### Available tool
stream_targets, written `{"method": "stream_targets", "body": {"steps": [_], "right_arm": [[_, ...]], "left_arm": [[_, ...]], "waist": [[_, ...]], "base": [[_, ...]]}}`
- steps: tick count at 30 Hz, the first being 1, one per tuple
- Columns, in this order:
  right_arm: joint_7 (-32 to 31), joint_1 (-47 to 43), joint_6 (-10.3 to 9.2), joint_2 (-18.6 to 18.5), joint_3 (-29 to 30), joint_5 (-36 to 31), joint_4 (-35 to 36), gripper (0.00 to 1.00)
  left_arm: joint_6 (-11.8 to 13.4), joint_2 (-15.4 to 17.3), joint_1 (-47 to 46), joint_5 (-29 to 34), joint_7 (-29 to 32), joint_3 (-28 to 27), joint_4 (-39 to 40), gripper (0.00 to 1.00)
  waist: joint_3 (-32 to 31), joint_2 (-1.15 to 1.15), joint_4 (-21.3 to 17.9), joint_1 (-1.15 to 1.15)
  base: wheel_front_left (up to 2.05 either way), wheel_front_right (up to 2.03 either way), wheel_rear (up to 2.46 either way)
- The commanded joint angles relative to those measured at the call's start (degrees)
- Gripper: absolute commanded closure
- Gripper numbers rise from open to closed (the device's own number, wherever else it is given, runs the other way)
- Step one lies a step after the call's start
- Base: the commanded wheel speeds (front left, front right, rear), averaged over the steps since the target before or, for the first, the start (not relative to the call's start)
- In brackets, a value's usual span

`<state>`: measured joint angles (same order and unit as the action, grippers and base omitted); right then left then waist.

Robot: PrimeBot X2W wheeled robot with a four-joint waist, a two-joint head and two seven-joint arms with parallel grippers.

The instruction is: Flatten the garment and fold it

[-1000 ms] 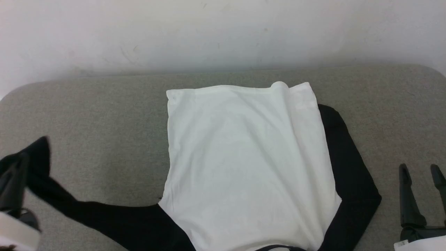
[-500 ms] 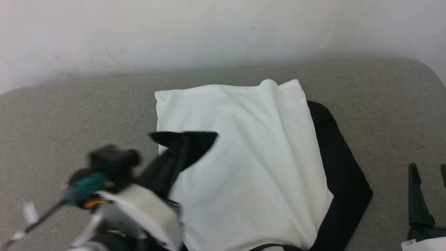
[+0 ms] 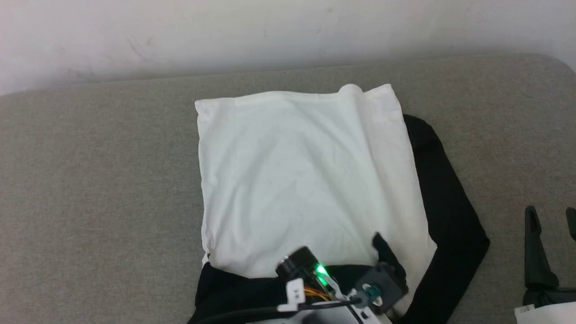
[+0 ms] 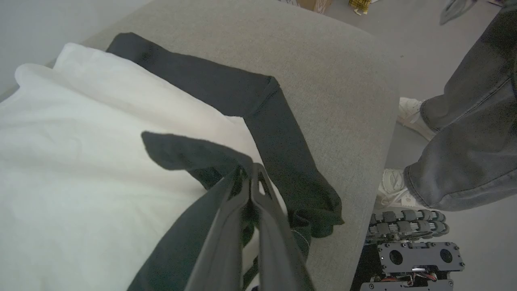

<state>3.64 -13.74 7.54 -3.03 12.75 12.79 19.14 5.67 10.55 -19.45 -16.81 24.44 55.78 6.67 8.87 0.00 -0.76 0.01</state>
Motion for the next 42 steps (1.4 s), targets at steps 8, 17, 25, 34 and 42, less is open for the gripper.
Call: {"method": "stream_targets", "body": {"steps": [8, 17, 25, 34, 42], "right_arm": [[1.2, 2.1, -0.05, 0.1, -1.1, 0.5, -1.4, 0.0], [1.5, 3.1, -0.05, 0.1, -2.1, 0.5, -3.0, 0.0], [0.5, 1.8, -0.05, 0.1, -0.9, 0.0, -2.6, 0.0], [-0.9, 0.9, -0.05, 0.1, -0.5, -0.2, -1.1, 0.0], [-1.1, -0.1, -0.05, 0.1, 0.3, -0.3, -0.3, 0.0]], "left_arm": [[-5.7, -4.7, -2.5, -1.2, -0.6, 5.4, -17.7, 1.0], [-5.2, -7.0, -4.1, -4.6, -2.6, 4.2, -25.0, 0.05], [-4.7, -7.6, -2.0, -16.4, -1.8, 0.0, -17.1, 0.0], [3.1, -0.7, -1.1, -17.4, -6.8, -13.9, 4.4, 0.0], [10.3, 11.5, 10.1, -13.7, -20.6, -30.1, 15.5, 0.0]], "waist": [[3.2, 0.0, -0.2, -0.01], [3.0, 0.0, -0.4, -0.01], [0.1, 0.0, 1.3, -0.01], [-2.2, 0.0, 2.3, -0.01], [-2.8, 0.0, 1.7, -0.01]], "base": [[0.0, 0.0, 0.0], [0.0, 0.0, 0.0], [0.0, 0.0, 0.0], [0.0, 0.0, 0.0], [0.0, 0.0, 0.0]]}}
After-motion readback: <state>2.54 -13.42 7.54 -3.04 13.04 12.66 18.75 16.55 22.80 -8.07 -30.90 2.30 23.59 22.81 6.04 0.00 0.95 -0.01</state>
